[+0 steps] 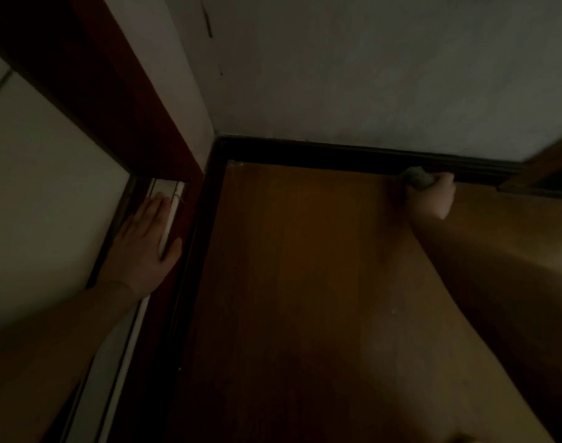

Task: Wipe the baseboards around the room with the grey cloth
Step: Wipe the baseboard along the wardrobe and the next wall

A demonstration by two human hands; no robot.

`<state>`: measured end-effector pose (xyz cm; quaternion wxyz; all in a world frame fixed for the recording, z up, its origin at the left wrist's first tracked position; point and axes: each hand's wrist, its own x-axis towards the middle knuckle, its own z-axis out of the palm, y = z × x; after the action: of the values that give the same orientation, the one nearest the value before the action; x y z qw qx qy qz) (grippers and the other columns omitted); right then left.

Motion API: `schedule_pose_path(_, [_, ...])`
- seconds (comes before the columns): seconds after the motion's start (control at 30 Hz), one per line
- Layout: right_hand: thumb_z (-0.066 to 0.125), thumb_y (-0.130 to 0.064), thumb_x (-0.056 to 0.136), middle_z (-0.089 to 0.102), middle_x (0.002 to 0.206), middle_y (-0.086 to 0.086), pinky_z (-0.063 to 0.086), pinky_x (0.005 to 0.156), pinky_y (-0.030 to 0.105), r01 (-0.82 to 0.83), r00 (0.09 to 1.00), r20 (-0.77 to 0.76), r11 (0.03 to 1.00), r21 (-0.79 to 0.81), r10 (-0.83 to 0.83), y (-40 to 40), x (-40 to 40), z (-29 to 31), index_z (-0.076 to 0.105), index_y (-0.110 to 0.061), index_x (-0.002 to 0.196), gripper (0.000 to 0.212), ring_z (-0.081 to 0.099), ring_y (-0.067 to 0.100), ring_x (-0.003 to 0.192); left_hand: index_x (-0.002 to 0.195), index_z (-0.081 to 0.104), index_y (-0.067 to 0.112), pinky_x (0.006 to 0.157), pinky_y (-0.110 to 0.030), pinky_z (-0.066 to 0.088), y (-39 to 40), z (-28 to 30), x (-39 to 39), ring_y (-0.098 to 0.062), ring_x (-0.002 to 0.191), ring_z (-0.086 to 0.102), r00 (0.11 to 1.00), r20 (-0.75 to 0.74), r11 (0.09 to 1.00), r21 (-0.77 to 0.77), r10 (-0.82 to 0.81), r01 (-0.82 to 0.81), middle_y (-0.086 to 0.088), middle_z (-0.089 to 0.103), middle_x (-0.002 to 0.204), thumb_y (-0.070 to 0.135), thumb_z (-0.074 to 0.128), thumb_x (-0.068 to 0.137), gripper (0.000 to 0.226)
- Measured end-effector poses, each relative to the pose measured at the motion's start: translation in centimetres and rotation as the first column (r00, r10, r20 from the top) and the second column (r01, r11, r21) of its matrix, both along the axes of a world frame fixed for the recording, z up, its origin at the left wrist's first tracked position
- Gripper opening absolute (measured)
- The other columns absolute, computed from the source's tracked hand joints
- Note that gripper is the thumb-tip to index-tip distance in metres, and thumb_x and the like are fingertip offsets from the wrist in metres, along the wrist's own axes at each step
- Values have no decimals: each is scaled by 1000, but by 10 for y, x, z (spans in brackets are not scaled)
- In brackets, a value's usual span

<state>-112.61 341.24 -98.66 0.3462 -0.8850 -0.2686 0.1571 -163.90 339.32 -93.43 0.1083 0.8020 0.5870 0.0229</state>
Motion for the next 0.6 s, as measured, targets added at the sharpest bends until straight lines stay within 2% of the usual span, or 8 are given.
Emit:
schedule_pose_path(0.13, [77,-21,78,56,122,15,47,89,37,-123,989,-68,989,82,129,-23,-22,6,53,-7,118,49,57,30,108,159,4,14,122,-48,16,-1,-3,2,-19,152,8,997,-43,997,52,-59,62,-3,4,166,52,20,93,78])
schedule_pose_path(0.23, [77,-17,79,52,124,13,46,89,33,-246,960,-103,961,123,259,-23,-40,11,51,-10,123,51,55,25,111,158,9,9,121,-45,18,0,-6,3,-23,152,15,992,-85,992,77,-89,96,-7,12,166,45,21,96,74])
schedule_pose_path(0.33, [75,-14,81,45,134,13,41,94,29,-389,909,-131,918,70,395,-24,-54,14,46,-12,137,63,49,23,116,157,15,3,121,-43,20,-1,-6,13,-29,149,23,990,-61,990,51,-127,130,-13,20,163,41,24,97,71])
schedule_pose_path(0.43, [75,-16,82,44,134,14,38,92,27,-420,891,-182,907,22,416,-25,-75,19,47,-11,139,64,51,28,116,156,19,0,120,-48,25,-6,1,23,-31,149,24,990,-70,992,-16,-124,123,-17,22,162,37,27,97,70])
schedule_pose_path(0.5, [76,-22,83,46,132,13,42,92,30,-439,877,-219,899,2,429,-30,-85,23,50,-12,138,61,53,26,109,156,19,1,119,-49,26,-4,7,23,-30,150,23,990,-73,992,-43,-121,118,-16,21,163,36,27,97,69])
schedule_pose_path(0.6, [76,-31,83,57,124,16,52,94,47,-422,889,-212,906,-28,407,-36,-90,30,58,-11,131,56,59,30,106,158,15,5,121,-47,24,-3,14,23,-25,152,18,990,-77,991,-65,-120,115,-12,16,165,37,27,99,67])
